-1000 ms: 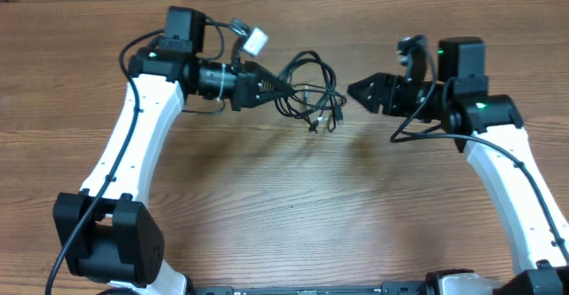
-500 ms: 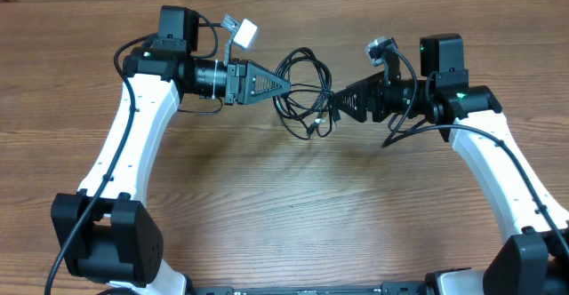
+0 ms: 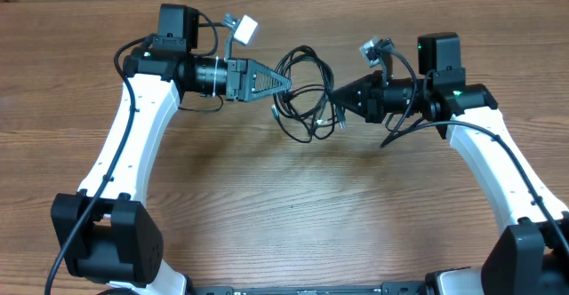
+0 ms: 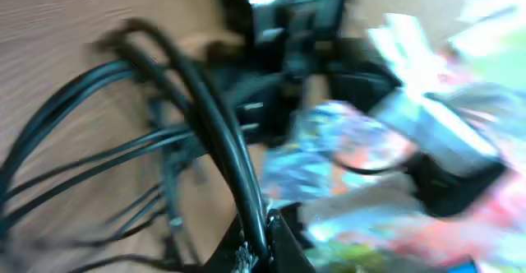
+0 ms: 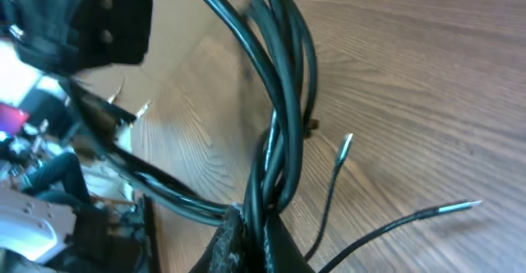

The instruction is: Untangle cables

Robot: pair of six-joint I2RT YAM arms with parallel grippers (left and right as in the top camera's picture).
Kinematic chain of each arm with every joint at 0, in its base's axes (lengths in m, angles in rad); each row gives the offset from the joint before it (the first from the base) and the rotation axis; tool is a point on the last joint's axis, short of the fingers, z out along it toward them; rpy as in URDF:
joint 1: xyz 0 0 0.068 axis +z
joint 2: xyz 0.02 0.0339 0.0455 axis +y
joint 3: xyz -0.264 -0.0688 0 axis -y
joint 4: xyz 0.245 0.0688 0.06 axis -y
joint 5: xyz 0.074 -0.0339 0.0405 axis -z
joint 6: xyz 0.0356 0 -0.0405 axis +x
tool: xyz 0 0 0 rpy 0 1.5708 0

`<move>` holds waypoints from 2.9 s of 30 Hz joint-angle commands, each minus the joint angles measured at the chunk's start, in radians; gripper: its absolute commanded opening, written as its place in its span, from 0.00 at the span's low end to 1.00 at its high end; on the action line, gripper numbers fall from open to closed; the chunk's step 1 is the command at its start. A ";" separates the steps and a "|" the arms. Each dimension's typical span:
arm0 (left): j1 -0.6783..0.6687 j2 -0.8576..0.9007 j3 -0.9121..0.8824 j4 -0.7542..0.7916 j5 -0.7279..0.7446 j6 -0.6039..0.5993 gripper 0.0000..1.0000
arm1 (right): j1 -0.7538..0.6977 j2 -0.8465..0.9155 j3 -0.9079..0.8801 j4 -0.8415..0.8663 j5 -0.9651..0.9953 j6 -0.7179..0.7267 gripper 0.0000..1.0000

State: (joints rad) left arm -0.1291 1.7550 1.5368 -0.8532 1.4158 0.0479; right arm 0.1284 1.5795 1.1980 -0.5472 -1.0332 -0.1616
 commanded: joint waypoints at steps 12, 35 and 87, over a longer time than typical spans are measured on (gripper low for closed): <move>-0.002 -0.014 0.022 -0.071 -1.048 -0.344 0.04 | -0.067 -0.216 0.028 0.213 -0.256 0.570 0.04; 0.000 -0.017 0.114 0.151 -0.223 -0.053 0.04 | -0.138 -0.220 0.026 -0.250 0.366 0.501 0.77; -0.009 -0.016 0.183 0.063 -0.594 -0.270 0.04 | 0.223 -0.072 0.052 -0.318 1.054 0.869 0.04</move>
State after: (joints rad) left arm -0.1455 1.7550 1.6897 -0.7868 0.9291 -0.2340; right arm 0.3576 1.5215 1.2209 -0.7971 -0.2451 0.6899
